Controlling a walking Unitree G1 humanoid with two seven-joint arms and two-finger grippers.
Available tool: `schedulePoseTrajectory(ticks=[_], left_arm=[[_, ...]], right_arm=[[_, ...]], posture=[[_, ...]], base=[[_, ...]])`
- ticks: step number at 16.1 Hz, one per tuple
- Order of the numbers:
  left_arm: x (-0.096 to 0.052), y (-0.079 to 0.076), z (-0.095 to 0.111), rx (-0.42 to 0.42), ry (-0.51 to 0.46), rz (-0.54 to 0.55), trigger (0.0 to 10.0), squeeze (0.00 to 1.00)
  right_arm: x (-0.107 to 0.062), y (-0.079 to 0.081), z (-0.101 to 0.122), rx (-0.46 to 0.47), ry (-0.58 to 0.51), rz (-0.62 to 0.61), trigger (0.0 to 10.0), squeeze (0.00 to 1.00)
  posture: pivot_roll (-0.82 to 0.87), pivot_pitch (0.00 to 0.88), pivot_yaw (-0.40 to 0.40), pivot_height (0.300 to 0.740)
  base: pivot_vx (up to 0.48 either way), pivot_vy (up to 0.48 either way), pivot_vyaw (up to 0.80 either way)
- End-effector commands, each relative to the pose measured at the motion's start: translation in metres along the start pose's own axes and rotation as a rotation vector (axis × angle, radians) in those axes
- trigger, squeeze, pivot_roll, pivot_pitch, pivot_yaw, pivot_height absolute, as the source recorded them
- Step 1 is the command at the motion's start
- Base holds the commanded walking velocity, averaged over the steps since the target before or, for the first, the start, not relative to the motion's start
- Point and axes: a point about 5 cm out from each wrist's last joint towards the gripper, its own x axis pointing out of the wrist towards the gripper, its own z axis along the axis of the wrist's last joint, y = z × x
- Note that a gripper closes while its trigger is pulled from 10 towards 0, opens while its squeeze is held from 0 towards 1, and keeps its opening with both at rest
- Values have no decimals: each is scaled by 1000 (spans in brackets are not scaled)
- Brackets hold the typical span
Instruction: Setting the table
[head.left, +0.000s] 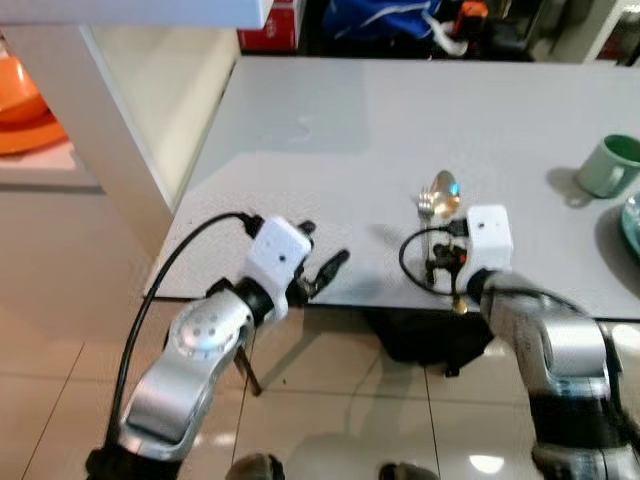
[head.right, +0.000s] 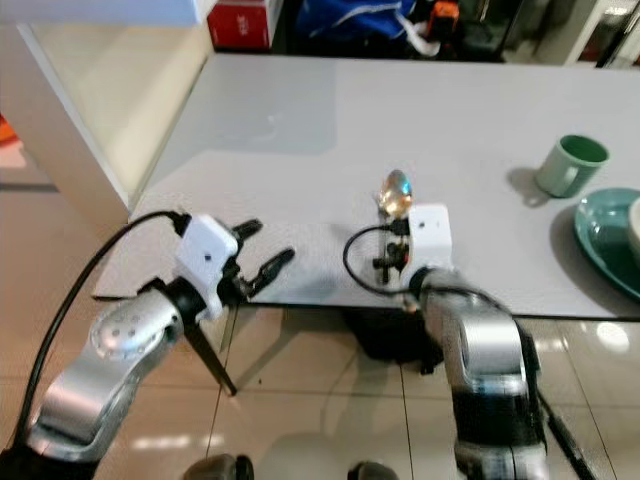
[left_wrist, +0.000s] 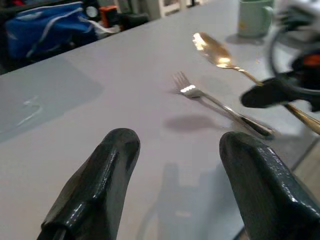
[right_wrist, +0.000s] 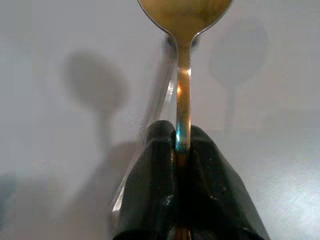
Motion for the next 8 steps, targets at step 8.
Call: schedulePoseTrajectory(ticks=[8], left_arm=[[-9, -18, 6, 31, -5, -203, 10000, 0]], right_arm=[[18, -21, 7, 93, 85, -62, 10000, 0]], posture=[[35, 77, 4, 740]], base=[[0, 0, 0]])
